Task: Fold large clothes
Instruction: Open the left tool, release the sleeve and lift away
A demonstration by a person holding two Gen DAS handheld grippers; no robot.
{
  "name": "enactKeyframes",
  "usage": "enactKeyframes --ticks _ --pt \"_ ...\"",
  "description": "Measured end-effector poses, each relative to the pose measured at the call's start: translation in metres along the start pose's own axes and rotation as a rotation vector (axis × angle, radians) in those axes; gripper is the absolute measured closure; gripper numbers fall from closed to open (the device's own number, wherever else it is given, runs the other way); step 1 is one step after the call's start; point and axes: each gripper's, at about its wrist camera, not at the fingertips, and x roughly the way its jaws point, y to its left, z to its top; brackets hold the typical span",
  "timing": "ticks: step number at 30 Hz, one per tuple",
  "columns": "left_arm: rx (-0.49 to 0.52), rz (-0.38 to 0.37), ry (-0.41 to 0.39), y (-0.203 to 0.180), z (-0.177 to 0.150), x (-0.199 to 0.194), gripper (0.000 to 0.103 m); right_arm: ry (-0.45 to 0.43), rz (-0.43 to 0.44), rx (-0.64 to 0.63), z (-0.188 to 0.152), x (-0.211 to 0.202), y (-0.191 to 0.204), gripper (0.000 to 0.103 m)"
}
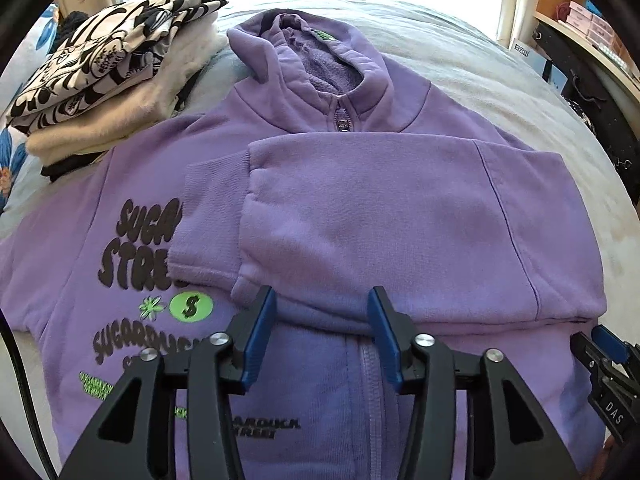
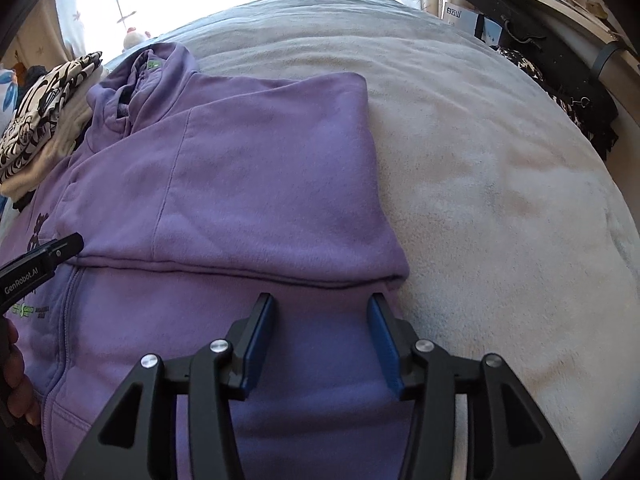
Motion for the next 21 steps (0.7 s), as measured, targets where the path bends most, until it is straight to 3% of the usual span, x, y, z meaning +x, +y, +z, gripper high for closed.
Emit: enactKeyframes --ticks 7,21 --pt "0.014 0.0 -0.017 0.0 -0.016 -0.035 0.054 0.015 0.056 0.003 -0.013 -0.024 0.01 0.055" --pt "-0.006 -0.01 -0.119 0.031 -0.087 -0.162 0.052 -0.064 0.107 -0.081 -0.056 -0.102 0.051 0.055"
